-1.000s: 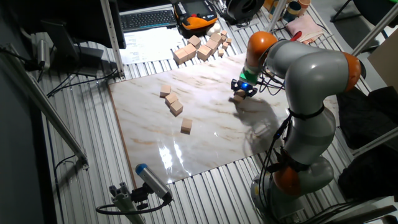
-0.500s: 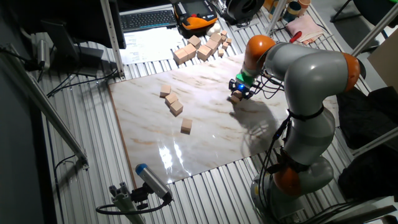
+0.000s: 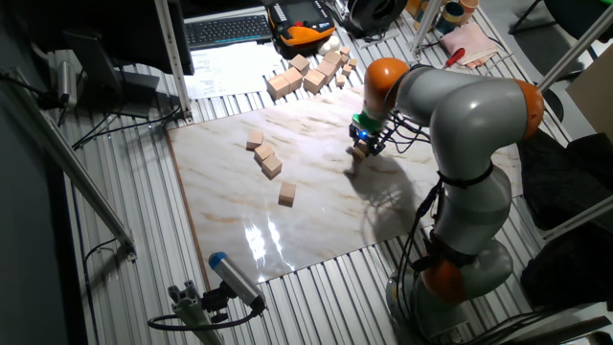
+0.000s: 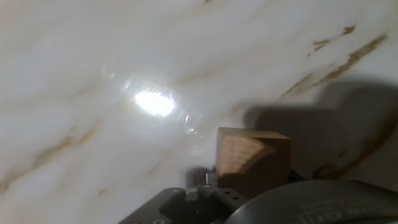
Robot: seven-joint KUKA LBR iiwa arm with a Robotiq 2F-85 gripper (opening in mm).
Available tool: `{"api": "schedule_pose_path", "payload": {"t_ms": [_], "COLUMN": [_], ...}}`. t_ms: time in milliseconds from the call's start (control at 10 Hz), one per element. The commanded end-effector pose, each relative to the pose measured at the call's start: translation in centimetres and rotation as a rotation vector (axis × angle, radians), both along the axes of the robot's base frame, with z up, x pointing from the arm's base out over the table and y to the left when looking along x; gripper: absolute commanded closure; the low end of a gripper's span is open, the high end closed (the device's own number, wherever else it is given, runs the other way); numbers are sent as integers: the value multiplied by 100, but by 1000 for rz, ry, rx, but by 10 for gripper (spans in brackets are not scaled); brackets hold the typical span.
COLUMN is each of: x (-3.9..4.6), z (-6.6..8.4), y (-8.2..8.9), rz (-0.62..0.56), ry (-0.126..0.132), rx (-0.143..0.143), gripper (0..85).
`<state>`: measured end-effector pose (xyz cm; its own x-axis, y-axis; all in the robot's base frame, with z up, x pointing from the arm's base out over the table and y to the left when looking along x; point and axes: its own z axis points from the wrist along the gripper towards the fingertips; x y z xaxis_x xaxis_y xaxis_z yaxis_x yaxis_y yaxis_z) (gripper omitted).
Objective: Stack the blocks into a pyramid shape
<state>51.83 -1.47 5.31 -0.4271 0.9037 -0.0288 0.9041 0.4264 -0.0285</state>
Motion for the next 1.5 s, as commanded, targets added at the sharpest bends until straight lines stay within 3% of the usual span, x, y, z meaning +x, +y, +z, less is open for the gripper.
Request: {"api": "schedule_pose_path", "payload": {"t_ms": [0,100,200,700,800,1000,1100,1400], "x": [6,17,18,86,110,230,308,504], "z": [-8,-5,-3,85,144,251,300,439], "y": [3,4,5,6,-14,-84,-142,-430], "rz": [-409,-406,-398,-320,-255,-132,-88,45], "ry": [9,15,24,17,33,88,95,99], "rx": [-10,-19,-32,-2,-14,-87,-86,-27], "gripper": [510,170,0,0,0,0,0,0]}}
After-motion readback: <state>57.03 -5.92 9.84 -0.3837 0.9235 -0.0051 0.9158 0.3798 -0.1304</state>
